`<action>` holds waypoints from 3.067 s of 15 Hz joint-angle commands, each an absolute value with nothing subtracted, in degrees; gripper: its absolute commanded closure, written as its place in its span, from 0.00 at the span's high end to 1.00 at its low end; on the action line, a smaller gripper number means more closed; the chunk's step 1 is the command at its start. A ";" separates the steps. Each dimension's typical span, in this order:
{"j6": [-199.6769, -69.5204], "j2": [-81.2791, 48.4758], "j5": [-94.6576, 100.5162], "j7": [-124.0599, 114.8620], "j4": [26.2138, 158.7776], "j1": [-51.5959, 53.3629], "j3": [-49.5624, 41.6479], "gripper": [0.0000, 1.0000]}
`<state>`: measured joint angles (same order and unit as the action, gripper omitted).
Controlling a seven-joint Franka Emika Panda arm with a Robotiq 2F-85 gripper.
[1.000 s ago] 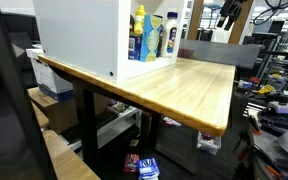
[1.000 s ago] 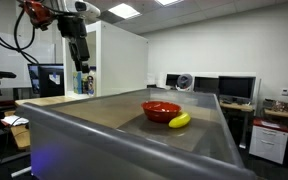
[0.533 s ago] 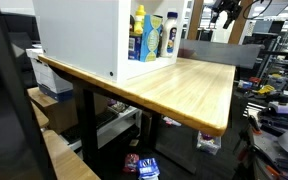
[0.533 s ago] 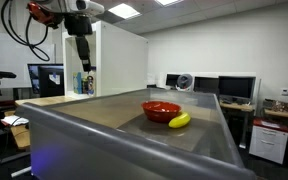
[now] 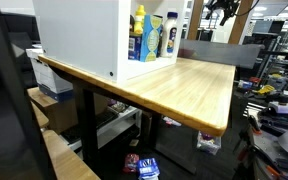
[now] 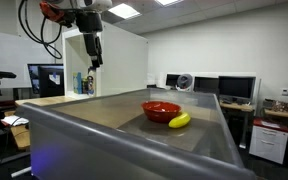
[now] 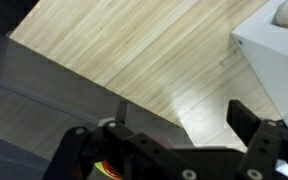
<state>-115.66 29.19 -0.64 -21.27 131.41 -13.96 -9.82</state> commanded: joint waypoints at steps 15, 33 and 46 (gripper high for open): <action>-117.17 15.52 0.04 -32.75 120.95 -18.26 -10.57 1.00; -123.57 1.29 -2.49 -26.01 107.97 -18.23 -15.80 1.00; -122.49 -9.41 -5.85 -21.44 105.56 -19.24 -18.41 1.00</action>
